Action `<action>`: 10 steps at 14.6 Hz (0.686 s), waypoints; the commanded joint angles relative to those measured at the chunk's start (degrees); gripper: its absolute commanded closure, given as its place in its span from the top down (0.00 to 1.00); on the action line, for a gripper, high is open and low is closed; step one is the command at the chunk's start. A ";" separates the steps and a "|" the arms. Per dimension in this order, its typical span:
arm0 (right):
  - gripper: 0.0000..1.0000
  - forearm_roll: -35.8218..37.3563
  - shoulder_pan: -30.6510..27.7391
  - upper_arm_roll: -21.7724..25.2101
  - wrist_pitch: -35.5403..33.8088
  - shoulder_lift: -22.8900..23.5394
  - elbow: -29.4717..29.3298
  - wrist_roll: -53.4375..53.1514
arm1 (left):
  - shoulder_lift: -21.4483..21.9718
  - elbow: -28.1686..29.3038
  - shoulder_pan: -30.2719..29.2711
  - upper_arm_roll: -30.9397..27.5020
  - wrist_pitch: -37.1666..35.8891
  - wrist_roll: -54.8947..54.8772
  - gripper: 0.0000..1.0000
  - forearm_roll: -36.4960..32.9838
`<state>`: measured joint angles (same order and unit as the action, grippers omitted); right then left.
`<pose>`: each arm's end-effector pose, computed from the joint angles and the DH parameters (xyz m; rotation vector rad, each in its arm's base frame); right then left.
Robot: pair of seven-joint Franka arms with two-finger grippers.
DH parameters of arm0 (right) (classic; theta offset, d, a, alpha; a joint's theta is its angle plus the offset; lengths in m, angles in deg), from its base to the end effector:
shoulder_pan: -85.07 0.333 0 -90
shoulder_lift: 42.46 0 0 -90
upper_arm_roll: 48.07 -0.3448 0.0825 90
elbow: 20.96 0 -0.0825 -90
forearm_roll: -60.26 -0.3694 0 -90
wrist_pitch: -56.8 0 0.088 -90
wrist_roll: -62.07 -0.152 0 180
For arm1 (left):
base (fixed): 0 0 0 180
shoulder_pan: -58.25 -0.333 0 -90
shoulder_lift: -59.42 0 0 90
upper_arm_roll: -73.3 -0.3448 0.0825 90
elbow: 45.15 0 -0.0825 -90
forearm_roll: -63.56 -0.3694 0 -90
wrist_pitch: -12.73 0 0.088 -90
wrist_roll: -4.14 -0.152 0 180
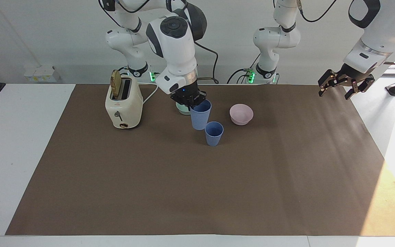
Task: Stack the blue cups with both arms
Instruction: 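Carry the blue cup with the right gripper over the centered cup, then lower the cup into the centered cup and open the right gripper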
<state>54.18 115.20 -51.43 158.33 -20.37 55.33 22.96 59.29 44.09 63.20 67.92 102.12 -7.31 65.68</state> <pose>0.5630 0.3812 0.5037 -3.0009 0.1823 0.0452 0.5398 -0.0017 0.6123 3.0906 -0.2988 0.0065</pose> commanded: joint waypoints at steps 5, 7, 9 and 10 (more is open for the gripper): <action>0.00 -1.39 -0.85 -0.33 0.16 1.29 1.74 -0.71 | 0.22 -0.82 -0.65 0.20 -1.76 -0.68 1.00 -1.58; 0.00 -1.47 -0.77 -0.33 -0.10 1.12 2.19 -0.62 | 0.22 -0.82 -0.73 0.20 -1.68 -0.68 1.00 -1.76; 0.00 -2.34 -0.59 -0.42 -0.28 1.03 2.89 -0.62 | 0.31 -1.17 -0.82 0.11 -1.59 -0.77 1.00 -1.76; 0.00 -3.13 -0.59 -0.33 -0.28 0.94 2.89 -0.62 | 0.48 -1.17 -0.82 0.11 -1.67 -0.68 1.00 -1.76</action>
<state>53.39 115.11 -51.35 158.20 -18.70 57.30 22.90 59.36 43.92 63.16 67.67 101.61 -7.31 64.86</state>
